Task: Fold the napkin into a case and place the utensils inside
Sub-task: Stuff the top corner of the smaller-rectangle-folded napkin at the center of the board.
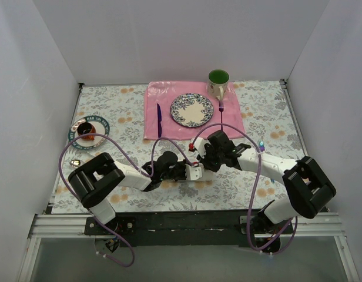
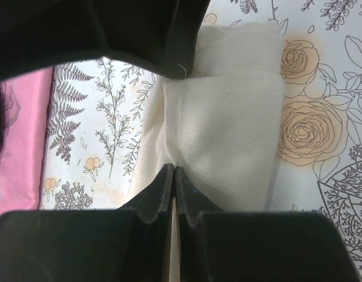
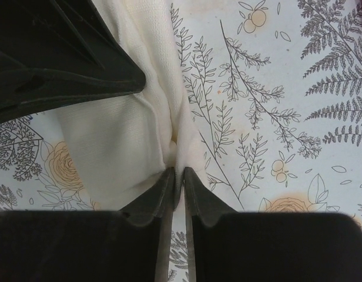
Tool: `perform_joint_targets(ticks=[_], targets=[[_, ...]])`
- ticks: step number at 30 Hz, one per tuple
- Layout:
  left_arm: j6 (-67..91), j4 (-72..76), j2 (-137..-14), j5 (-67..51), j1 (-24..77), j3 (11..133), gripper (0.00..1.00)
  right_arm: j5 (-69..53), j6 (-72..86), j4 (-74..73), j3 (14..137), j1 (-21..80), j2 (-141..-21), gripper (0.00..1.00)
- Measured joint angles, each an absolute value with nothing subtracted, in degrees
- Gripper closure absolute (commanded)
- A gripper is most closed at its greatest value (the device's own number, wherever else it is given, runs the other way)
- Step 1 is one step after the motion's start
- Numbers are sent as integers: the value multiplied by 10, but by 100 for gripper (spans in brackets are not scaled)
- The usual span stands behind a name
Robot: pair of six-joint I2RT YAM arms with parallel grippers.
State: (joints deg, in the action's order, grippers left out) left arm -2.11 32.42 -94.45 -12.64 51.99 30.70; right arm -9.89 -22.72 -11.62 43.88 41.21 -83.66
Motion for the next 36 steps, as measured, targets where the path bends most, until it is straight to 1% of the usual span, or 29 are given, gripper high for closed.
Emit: perform_joint_targets(ticks=[1, 4, 7, 10, 12, 18, 26, 28, 30, 33, 35, 36], targets=[[-21, 325, -945, -126, 520, 307, 100, -101, -224, -122, 441, 411, -834, 66], [-21, 326, -946, -126, 520, 307, 100, -107, -211, -136, 447, 403, -820, 44], [-19, 331, -949, -126, 520, 307, 100, -113, -206, -146, 454, 393, -802, 40], [-16, 334, -951, -126, 520, 307, 100, -127, -202, -157, 465, 386, -795, 52], [-15, 335, -951, -126, 520, 308, 100, -138, -197, -165, 473, 386, -796, 56], [-12, 334, -952, -126, 520, 308, 100, -161, -181, -189, 509, 386, -834, 57], [-10, 334, -952, -126, 520, 308, 100, -141, -177, -197, 515, 388, -873, 58], [-10, 334, -952, -126, 520, 308, 100, -132, -178, -196, 514, 391, -881, 63], [-10, 334, -952, -126, 520, 308, 100, -119, -180, -190, 508, 397, -883, 66], [-10, 334, -952, -126, 520, 308, 100, -99, -178, -185, 505, 408, -885, 77], [-10, 334, -952, -126, 520, 308, 100, -82, -174, -181, 505, 419, -887, 82], [-10, 334, -952, -126, 520, 308, 100, -72, -172, -179, 504, 423, -889, 88]])
